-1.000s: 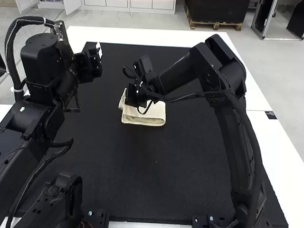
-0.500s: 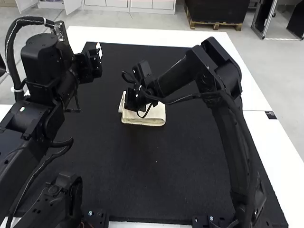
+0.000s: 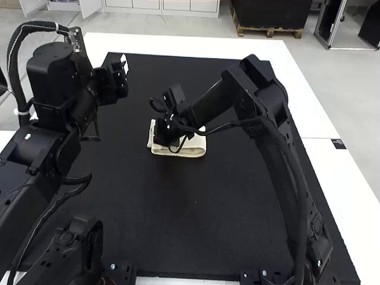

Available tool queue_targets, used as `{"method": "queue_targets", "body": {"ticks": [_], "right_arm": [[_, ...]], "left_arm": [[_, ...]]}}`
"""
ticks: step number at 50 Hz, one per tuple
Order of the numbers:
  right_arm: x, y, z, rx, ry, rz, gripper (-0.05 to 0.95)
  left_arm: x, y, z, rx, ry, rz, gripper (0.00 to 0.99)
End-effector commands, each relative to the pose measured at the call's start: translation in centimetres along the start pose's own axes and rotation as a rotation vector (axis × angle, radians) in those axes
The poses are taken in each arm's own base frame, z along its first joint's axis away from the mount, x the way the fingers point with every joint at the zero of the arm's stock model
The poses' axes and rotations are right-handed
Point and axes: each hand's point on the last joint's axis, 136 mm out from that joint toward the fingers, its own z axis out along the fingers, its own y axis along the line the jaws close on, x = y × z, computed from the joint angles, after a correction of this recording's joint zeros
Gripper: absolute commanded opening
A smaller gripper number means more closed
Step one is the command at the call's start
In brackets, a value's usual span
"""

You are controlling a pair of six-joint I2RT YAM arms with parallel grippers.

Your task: Fold the towel.

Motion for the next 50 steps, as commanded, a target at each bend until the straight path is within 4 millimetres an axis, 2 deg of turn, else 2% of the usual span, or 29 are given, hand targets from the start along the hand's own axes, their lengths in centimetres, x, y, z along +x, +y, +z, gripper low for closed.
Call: {"method": "queue_targets", "body": {"ticks": [1, 11, 16, 28, 42, 50], "right_arm": [[1.3, -0.4, 1.1, 0.005, 0.033, 0.005, 0.0], [0.6, -0.1, 0.6, 0.011, 0.036, -0.007, 0.0], [-1.0, 0.8, -0.7, -0.001, 0.007, -0.012, 0.0], [-3.3, 3.6, -3.1, -0.041, -0.045, -0.035, 0.0], [-6.1, 6.0, -4.9, -0.066, -0.093, -0.047, 0.0], [-9.5, 7.8, -7.4, -0.082, -0.164, -0.056, 0.0]], "left_arm": [[-0.7, -0.2, -0.5, 0.008, -0.026, -0.013, 0.962], [-0.7, -0.2, -0.5, 0.009, -0.028, -0.013, 0.962], [-0.7, -0.2, -0.5, 0.009, -0.028, -0.013, 0.962], [-0.8, -0.2, -0.4, 0.006, -0.031, -0.013, 0.964], [-1.1, -0.1, -0.5, 0.005, -0.038, -0.014, 0.962], [-1.2, -0.2, -0.5, 0.005, -0.041, -0.015, 0.962]]}}
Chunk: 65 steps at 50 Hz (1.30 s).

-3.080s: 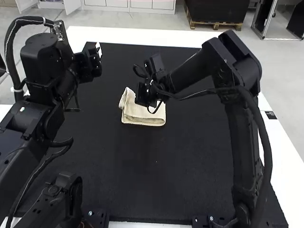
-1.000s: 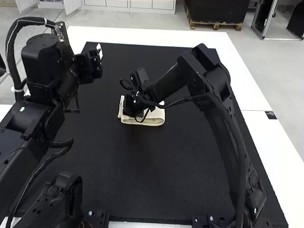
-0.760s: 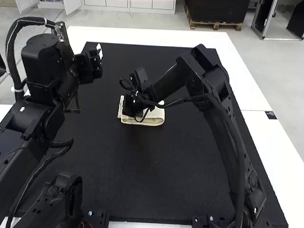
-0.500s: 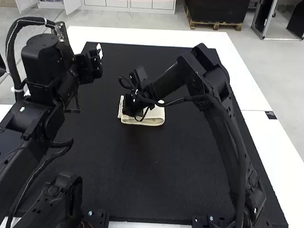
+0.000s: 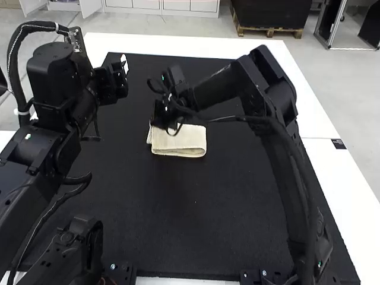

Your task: Fold the towel.

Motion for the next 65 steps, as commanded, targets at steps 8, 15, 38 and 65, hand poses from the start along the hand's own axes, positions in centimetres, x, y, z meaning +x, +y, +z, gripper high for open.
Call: {"method": "queue_targets", "body": {"ticks": [8, 15, 38, 65], "right_arm": [[-9.6, 3.2, -6.9, -0.02, -0.2, -0.038, 0.0], [-13.2, 0.3, -10.9, 0.032, -0.265, -0.012, 0.0], [-21.9, -10.5, -29.9, 0.253, -0.569, 0.017, 0.0], [-10.9, -14.8, -52.6, 0.627, -1.001, -0.102, 0.0]], "left_arm": [[-1.2, 0.0, -0.5, 0.001, -0.042, -0.015, 0.962], [-1.4, 0.1, -0.6, -0.005, -0.05, -0.016, 0.962], [-2.9, 1.4, -1.6, -0.051, -0.107, -0.021, 0.962], [-5.4, 3.8, -4.8, -0.16, -0.243, 0.004, 0.959]]}}
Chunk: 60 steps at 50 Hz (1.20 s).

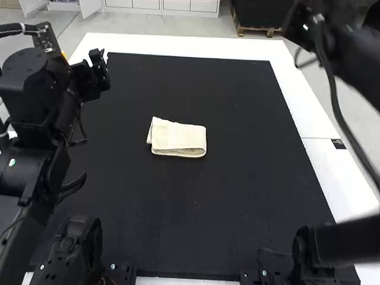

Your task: Fold the towel.

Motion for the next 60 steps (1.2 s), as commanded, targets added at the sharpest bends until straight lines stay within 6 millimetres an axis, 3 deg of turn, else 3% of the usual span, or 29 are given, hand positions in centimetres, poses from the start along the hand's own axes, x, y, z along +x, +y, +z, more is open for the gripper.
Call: {"method": "queue_targets", "body": {"ticks": [1, 13, 18, 26, 33, 43, 48, 56, 60], "right_arm": [[-1.6, -1.7, -5.4, 0.055, -0.156, -0.064, 0.0], [0.0, -3.0, -14.2, 0.076, -0.352, -0.082, 0.0], [1.4, -3.5, -16.6, 0.077, -0.419, -0.1, 0.0], [2.8, -3.8, -19.3, 0.069, -0.54, -0.165, 0.0], [5.1, -4.0, -17.9, 0.049, -0.498, -0.177, 0.0], [6.2, -4.2, -17.0, 0.036, -0.544, -0.208, 0.0], [8.0, -4.2, -15.9, 0.011, -0.518, -0.219, 0.0], [10.9, -5.1, -14.4, 0.016, -0.472, -0.224, 0.0], [12.4, -5.6, -13.7, 0.024, -0.439, -0.22, 0.0]], "left_arm": [[-1.4, 1.0, -0.8, -0.052, -0.056, 0.023, 0.959], [-1.8, 3.1, -3.2, -0.139, -0.168, 0.131, 0.959], [-1.9, 3.7, -3.7, -0.163, -0.197, 0.161, 0.959], [-1.8, 2.9, -3.4, -0.112, -0.211, 0.172, 0.959], [-0.8, 2.5, -2.7, -0.075, -0.237, 0.173, 0.959], [1.2, 2.7, -1.7, -0.067, -0.291, 0.288, 0.959], [2.0, 1.4, -1.6, 0.008, -0.301, 0.341, 0.959], [5.6, 1.4, -0.9, 0.055, -0.303, 0.376, 0.957], [9.3, 2.0, 0.0, 0.064, -0.182, 0.38, 0.957]]}}
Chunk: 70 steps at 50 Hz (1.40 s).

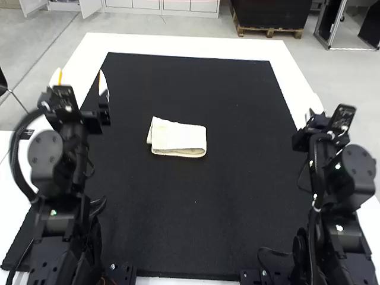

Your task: Fold the towel.

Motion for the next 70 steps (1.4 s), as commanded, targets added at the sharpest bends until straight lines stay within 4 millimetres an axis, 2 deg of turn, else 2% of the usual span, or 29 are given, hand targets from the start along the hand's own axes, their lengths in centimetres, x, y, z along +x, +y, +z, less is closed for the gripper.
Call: {"method": "queue_targets", "body": {"ticks": [1, 7, 9, 12, 14, 16, 17, 18, 20, 21, 32, 36, 70], "right_arm": [[1.2, -0.2, -0.1, 0.001, 0.016, -0.017, 0.0], [4.0, -0.4, -0.3, 0.008, 0.129, -0.015, 0.04], [5.2, -0.3, -0.5, 0.002, 0.181, -0.019, 0.1], [6.3, -0.2, -0.7, -0.007, 0.227, -0.019, 0.21], [7.0, 0.2, -0.9, -0.027, 0.258, -0.013, 0.3], [7.7, 0.1, -1.1, -0.026, 0.285, -0.015, 0.45], [8.2, 0.1, -1.2, -0.024, 0.304, -0.014, 0.56], [8.5, 0.1, -1.3, -0.025, 0.319, -0.014, 0.72], [9.0, 0.1, -1.5, -0.025, 0.341, -0.015, 0.9], [9.2, 0.1, -1.6, -0.026, 0.35, -0.015, 0.92], [9.7, 0.1, -1.8, -0.026, 0.372, -0.015, 0.92], [10.2, 0.0, -1.9, -0.023, 0.39, -0.014, 0.92], [10.1, -0.1, -1.9, -0.023, 0.39, -0.023, 0.92]], "left_arm": [[3.5, -1.4, -0.4, 0.07, 0.105, 0.032, 0.957], [6.4, -2.2, -0.9, 0.106, 0.227, -0.039, 0.957], [7.4, -2.6, -1.2, 0.13, 0.268, -0.047, 0.959], [7.8, -2.7, -1.4, 0.131, 0.288, -0.075, 0.959], [7.9, -2.7, -1.4, 0.13, 0.294, -0.074, 0.959], [8.2, -2.7, -1.5, 0.132, 0.305, -0.075, 0.959], [8.3, -2.8, -1.6, 0.138, 0.312, -0.076, 0.959], [8.4, -2.9, -1.6, 0.14, 0.315, -0.075, 0.961], [8.5, -3.0, -1.6, 0.145, 0.32, -0.076, 0.961], [8.6, -3.0, -1.7, 0.145, 0.323, -0.076, 0.961], [9.9, -3.2, -2.2, 0.151, 0.381, -0.102, 0.961], [9.9, -3.4, -2.2, 0.157, 0.381, -0.111, 0.959], [9.9, -3.6, -2.2, 0.161, 0.386, -0.115, 0.961]]}}
